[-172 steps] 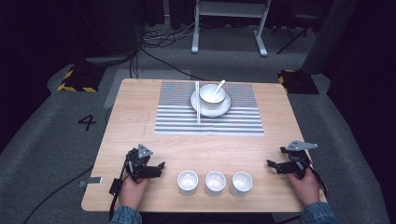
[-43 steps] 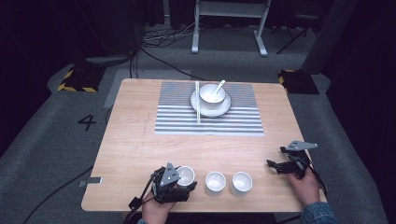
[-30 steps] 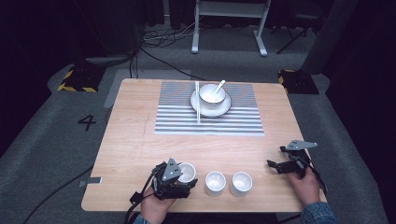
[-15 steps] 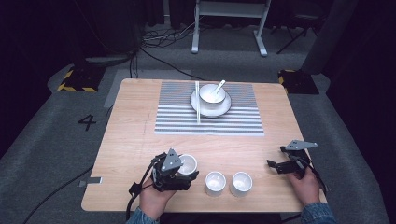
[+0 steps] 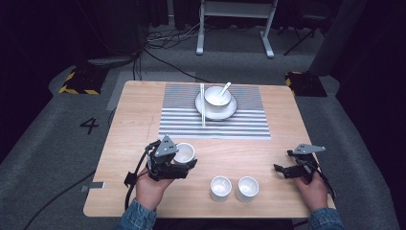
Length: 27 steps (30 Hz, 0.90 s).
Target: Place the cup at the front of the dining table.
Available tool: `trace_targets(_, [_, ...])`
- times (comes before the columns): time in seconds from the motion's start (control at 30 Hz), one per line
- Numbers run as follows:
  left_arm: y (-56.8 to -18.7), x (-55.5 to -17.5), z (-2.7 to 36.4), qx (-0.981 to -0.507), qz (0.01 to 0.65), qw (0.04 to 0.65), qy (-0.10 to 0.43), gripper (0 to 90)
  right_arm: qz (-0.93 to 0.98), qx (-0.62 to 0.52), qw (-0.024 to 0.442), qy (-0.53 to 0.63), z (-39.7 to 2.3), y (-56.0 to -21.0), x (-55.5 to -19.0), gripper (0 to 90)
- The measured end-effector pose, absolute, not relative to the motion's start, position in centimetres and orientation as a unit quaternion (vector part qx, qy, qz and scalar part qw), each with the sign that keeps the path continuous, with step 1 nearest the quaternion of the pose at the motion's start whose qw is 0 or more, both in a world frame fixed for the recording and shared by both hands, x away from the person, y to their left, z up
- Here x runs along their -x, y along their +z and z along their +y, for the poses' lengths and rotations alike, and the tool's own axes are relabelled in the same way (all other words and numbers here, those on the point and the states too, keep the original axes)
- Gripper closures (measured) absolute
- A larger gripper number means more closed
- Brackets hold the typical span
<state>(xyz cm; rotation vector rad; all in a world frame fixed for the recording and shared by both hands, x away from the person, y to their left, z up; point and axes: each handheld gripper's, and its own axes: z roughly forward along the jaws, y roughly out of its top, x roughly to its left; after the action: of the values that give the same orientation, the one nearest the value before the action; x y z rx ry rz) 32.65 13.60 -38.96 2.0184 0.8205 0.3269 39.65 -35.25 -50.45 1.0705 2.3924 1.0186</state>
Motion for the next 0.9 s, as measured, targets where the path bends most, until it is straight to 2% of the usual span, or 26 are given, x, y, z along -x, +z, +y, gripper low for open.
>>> trace_targets(0.43, [-37.5,-36.6,14.5,-0.807,0.344,0.446,0.177,26.8,0.839,-0.376,0.165,0.357,-35.2,-50.5,-39.7,7.5])
trace_targets(0.9, [-37.1,-42.0,14.3,-0.796,0.363,0.446,0.190,26.8,0.839,-0.377,0.165,0.357,-35.2,-50.5,-39.7,7.5])
